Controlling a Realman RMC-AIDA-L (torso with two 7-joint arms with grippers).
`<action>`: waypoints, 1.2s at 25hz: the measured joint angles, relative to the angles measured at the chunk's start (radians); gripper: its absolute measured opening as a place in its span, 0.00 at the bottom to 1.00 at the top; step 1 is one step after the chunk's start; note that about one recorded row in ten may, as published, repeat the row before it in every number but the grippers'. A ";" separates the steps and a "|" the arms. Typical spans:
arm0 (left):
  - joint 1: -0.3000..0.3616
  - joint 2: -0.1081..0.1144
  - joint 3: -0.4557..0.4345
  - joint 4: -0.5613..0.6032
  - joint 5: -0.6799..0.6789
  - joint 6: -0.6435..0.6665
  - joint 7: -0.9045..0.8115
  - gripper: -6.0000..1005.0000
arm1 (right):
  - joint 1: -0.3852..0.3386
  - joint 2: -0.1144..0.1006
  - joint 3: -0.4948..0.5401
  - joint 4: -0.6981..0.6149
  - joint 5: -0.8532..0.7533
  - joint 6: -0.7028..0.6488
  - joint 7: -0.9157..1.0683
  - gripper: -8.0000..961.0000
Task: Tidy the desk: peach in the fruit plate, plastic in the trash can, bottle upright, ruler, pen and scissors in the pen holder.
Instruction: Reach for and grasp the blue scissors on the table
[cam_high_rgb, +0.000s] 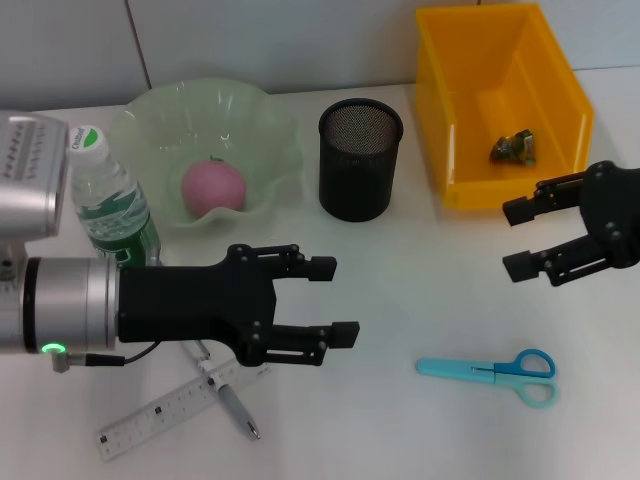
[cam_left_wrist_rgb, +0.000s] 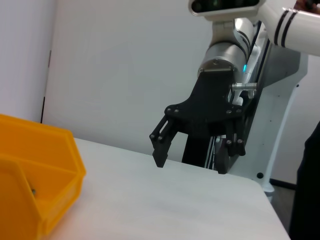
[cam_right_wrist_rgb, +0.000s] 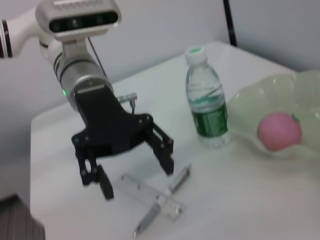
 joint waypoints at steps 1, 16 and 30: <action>0.000 0.000 0.000 0.000 0.000 0.000 0.000 0.78 | 0.000 0.000 0.000 0.000 0.000 0.000 0.000 0.83; 0.071 0.008 -0.059 -0.006 -0.005 0.000 0.119 0.77 | 0.176 0.062 -0.207 -0.076 -0.340 -0.012 0.129 0.83; 0.079 0.008 -0.112 -0.021 -0.006 -0.003 0.128 0.77 | 0.242 0.139 -0.370 -0.070 -0.530 0.027 0.130 0.83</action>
